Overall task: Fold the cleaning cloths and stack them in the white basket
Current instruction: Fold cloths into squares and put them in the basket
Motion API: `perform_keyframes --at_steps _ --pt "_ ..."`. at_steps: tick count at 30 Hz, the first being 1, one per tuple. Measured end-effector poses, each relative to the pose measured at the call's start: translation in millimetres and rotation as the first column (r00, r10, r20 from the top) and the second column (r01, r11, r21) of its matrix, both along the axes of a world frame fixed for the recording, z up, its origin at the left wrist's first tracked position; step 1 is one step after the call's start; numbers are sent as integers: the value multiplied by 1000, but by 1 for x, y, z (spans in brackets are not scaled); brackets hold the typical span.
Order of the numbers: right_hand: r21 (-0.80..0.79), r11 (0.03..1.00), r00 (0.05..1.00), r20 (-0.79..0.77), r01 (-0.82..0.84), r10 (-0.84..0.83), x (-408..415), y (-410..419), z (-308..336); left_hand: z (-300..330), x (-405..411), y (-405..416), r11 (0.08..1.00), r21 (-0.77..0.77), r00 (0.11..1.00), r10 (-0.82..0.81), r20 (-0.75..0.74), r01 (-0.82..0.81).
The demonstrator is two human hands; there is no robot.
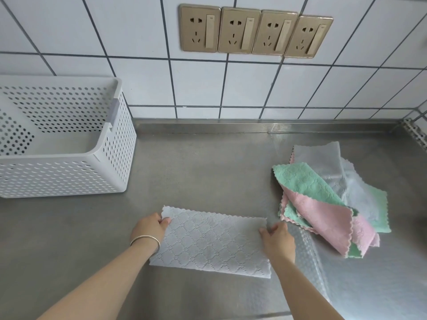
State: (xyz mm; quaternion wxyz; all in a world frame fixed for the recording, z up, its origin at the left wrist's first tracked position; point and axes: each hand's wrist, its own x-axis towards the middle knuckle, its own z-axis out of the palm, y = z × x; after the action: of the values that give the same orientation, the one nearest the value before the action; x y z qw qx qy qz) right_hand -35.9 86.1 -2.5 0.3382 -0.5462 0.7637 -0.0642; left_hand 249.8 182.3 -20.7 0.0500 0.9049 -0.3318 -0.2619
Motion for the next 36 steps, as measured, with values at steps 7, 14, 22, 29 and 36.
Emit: perform_keyframes --at_steps 7,14,22,29,36 --pt "-62 993 995 32 96 -95 -22 28 -7 -6 -30 19 911 -361 947 -86 311 201" --pt "143 987 994 -82 -66 78 -9 43 -5 -28 -104 19 483 -77 473 -793 384 872" --pt "227 973 997 78 -41 23 0 54 17 -18 -112 14 510 67 498 -856 139 858" --pt "-411 875 962 -22 -257 272 46 79 35 36 -123 -14 914 -372 847 -321 -423 160" --pt "-658 477 730 -166 -583 663 88 95 19 61 -92 -26 932 -232 656 8 -755 -278"
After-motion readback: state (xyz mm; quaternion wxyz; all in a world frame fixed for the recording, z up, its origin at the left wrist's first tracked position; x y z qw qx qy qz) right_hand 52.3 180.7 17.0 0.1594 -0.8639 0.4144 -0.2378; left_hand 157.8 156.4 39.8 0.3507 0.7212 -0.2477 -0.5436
